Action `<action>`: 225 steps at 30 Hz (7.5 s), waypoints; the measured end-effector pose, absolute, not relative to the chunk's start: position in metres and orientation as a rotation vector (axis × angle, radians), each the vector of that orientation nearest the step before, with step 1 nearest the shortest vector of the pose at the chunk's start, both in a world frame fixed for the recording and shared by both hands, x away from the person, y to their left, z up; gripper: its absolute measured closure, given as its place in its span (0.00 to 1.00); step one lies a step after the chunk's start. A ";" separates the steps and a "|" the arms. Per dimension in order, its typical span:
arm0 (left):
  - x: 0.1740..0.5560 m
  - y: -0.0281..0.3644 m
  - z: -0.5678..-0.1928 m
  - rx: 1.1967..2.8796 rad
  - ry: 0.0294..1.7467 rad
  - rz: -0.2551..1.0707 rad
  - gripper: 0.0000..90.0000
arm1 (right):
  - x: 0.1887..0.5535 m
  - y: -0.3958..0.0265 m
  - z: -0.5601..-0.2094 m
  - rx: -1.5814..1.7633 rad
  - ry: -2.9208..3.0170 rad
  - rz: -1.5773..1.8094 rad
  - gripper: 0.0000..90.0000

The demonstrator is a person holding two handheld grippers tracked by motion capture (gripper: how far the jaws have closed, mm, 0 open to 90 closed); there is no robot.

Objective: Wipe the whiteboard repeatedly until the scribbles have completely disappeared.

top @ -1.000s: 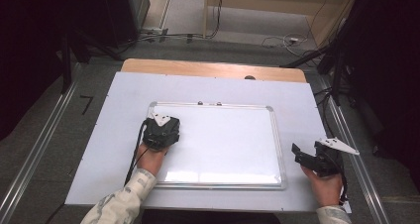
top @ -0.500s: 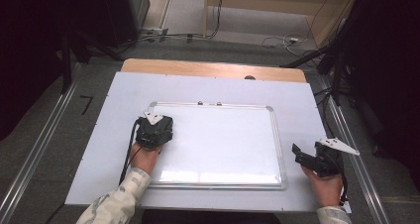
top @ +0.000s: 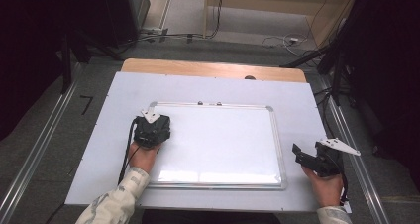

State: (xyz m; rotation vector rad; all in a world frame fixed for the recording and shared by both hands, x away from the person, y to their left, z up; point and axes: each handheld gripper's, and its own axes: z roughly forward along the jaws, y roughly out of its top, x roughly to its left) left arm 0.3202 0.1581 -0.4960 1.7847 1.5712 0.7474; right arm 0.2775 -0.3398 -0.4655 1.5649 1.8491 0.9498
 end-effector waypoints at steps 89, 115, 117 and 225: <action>0.335 0.155 -0.495 1.766 1.666 0.811 0.45 | 0.280 -0.338 -0.466 1.561 1.856 0.947 0.17; 0.320 0.145 -0.496 1.796 1.626 0.806 0.45 | 0.282 -0.334 -0.467 1.553 1.867 0.940 0.17; 0.319 0.144 -0.496 1.796 1.625 0.804 0.45 | 0.282 -0.334 -0.467 1.552 1.868 0.940 0.17; 0.287 0.163 -0.459 1.610 1.623 0.727 0.46 | 0.284 -0.332 -0.467 1.541 1.870 0.921 0.17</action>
